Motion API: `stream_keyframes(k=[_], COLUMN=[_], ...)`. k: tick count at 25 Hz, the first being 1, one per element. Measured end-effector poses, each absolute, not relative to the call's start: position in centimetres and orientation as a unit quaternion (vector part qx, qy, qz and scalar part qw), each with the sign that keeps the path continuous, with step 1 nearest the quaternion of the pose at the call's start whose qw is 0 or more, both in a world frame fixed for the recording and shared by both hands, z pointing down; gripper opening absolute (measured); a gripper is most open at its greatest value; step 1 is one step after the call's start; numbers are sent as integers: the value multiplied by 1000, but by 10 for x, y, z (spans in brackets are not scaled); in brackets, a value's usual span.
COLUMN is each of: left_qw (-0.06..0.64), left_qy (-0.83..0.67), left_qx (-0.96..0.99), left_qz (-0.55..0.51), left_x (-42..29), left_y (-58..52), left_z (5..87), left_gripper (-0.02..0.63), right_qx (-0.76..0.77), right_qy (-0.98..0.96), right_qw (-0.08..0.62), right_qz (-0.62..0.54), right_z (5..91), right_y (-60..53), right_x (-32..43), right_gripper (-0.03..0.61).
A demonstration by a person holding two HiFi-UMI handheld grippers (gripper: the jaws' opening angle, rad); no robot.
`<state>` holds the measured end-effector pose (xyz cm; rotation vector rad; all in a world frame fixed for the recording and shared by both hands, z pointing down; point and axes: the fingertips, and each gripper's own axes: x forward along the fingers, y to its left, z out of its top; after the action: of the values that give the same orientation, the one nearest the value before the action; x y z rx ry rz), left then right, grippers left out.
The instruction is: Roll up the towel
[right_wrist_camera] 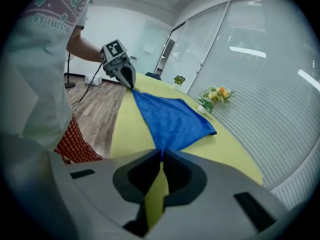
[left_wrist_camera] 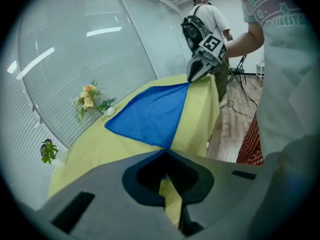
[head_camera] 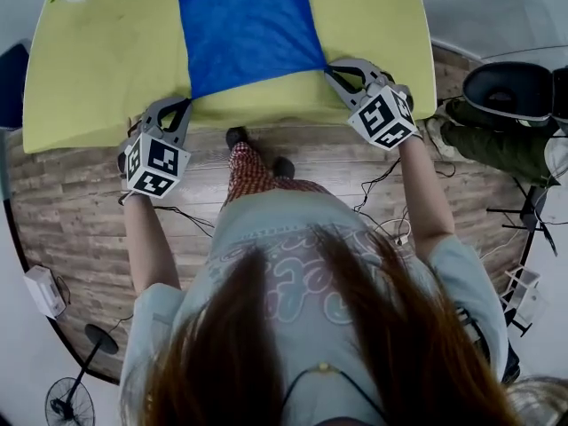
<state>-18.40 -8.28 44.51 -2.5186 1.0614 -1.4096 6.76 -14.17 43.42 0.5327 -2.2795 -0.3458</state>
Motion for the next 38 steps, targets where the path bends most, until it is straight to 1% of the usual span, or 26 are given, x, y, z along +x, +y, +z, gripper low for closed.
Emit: stream_keyframes(k=[3, 6, 8, 10, 13, 15, 17, 18, 19, 21, 22, 28, 34, 38], left_qw=[18, 15, 34, 58, 64, 61, 54, 45, 33, 16, 15, 25, 16, 9], left_qy=[352, 355, 368, 381, 366, 351, 344, 340, 335, 324, 321, 336, 334, 327], left_qx=[-824, -829, -825, -817, -817, -816, -813, -814, -817, -823, -825, -835, -847, -846], left_qz=[-443, -432, -428, -429, -441, -454, -466, -469, -469, -466, -465, -435, -414, -421], left_x=[-183, -177, -175, -175, -170, -167, -168, -169, -170, -170, -169, -166, -162, -164], left_y=[-77, -68, -68, -73, -77, -79, -81, -82, -82, -81, -79, -62, -38, -40], left_z=[442, 440, 436, 433, 437, 442, 447, 449, 450, 450, 448, 431, 421, 418], left_gripper=[12, 11, 12, 16, 77, 84, 71, 33, 20, 15, 14, 12, 12, 12], right_qx=[211, 220, 222, 215, 209, 205, 198, 195, 193, 193, 195, 209, 199, 205], right_qy=[-886, -888, -888, -885, -883, -886, -885, -883, -882, -881, -882, -891, -892, -899], right_qw=[387, 377, 373, 378, 383, 382, 389, 394, 398, 399, 395, 367, 367, 355], right_qz=[-144, -144, -155, -166, -171, -166, -162, -163, -165, -166, -166, -166, -173, -155], right_z=[440, 439, 438, 440, 440, 440, 442, 444, 445, 444, 443, 433, 429, 423], right_y=[-135, -128, -127, -127, -126, -126, -127, -128, -129, -131, -130, -118, -94, -101], right_x=[73, 75, 75, 75, 75, 75, 75, 75, 75, 76, 76, 83, 86, 85], right_gripper=[23, 32, 70, 81, 81, 80, 71, 62, 45, 17, 15, 12, 12, 14])
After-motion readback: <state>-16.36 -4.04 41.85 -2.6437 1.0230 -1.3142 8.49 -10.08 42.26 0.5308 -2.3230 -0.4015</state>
